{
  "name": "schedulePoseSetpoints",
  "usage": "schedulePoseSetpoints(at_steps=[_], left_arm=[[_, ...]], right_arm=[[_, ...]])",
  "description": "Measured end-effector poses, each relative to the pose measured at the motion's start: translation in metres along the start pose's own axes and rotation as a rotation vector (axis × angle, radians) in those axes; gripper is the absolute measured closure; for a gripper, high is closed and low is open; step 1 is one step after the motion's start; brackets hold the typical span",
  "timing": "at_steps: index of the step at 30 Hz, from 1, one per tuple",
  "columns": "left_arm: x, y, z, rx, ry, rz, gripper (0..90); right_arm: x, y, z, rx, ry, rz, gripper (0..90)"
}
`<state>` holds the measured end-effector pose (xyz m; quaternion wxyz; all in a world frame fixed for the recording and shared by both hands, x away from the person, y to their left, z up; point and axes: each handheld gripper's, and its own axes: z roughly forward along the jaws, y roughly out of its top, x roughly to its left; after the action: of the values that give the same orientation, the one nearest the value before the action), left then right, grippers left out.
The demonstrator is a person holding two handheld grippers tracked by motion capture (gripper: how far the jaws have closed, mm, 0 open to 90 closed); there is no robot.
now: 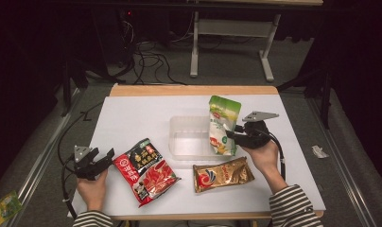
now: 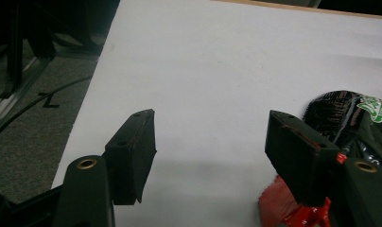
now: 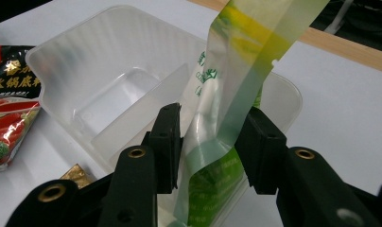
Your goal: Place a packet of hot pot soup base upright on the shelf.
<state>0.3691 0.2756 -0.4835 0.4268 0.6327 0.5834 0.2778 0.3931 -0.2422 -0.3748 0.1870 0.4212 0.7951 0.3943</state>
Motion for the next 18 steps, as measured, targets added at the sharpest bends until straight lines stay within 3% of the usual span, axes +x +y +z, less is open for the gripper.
schedulePoseSetpoints(at_steps=[11,18], left_arm=[[0.0,0.0,0.0,0.0,-0.002,0.0,34.5],[0.0,0.0,0.0,0.001,-0.002,0.002,34.5]], right_arm=[[0.005,-0.012,-0.005,0.024,0.003,-0.01,65.6],[0.008,-0.021,-0.004,0.072,0.019,-0.037,76.7]])
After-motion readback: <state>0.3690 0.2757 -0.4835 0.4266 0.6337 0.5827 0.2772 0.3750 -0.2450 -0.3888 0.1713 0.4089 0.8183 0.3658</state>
